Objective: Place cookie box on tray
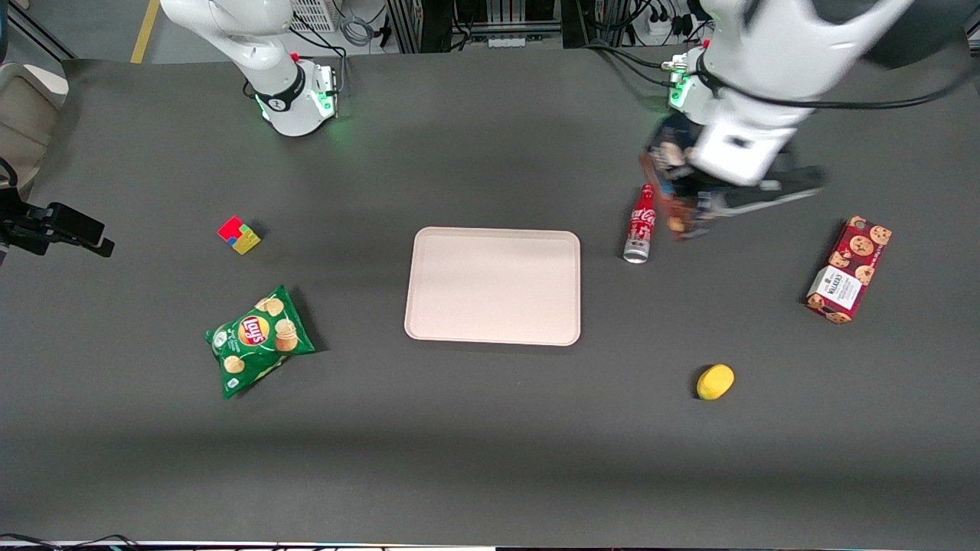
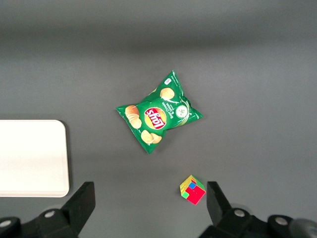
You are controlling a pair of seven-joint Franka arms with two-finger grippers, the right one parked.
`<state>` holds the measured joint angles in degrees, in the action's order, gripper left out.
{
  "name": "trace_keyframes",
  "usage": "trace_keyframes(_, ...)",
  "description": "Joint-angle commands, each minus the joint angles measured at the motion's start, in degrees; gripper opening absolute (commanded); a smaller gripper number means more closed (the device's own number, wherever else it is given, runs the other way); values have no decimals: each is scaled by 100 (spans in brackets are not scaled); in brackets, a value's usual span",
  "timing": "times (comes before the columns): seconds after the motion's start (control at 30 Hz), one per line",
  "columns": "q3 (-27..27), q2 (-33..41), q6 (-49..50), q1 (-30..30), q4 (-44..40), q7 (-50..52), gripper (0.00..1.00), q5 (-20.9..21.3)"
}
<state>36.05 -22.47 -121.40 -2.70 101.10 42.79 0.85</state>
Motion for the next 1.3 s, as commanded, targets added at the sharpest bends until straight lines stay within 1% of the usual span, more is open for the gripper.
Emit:
trace_keyframes(0.0, 16, -573, -138, -117, -293, 115, 27, 486)
trace_keyframes(0.1, 16, -802, -261, -117, -292, 142, 28, 837)
trace_keyframes(0.2, 7, -960, -410, -99, -275, 229, 29, 1005)
trace_keyframes(0.37, -54, -1119, -735, -99, -248, 230, 30, 1049)
trace_keyframes(0.47, -72, -1163, -1130, -99, -161, 238, 33, 1049)
trace_keyframes(0.6, -98, -1198, -1596, -73, 32, 247, 34, 1049)
trace_keyframes(0.7, -247, -1207, -1632, -99, 59, 247, 34, 1119)
trace_keyframes(0.83, -256, -1207, -1545, -91, 68, 238, 34, 1347)
trace_keyframes(0.93, -274, -1216, -1527, -90, 68, 238, 35, 1401)
trace_keyframes(0.97, -274, -1224, -1535, -82, 68, 238, 38, 1418)
trace_keyframes(1.0, -283, -1242, -1527, -82, 68, 238, 43, 1418)
trace_keyframes(1.03, -283, -1251, -1527, -82, 68, 238, 54, 1418)
trace_keyframes(1.07, -283, -1251, -1527, -82, 68, 230, 68, 1418)
trace_keyframes(1.1, -283, -1259, -1527, -82, 68, 230, 86, 1427)
trace_keyframes(1.13, -283, -1259, -1518, -73, 68, 212, 97, 1427)
trace_keyframes(1.17, -283, -1259, -1509, -73, 68, 186, 100, 1427)
trace_keyframes(1.27, -283, -1233, -1290, -73, 59, 194, 100, 1497)
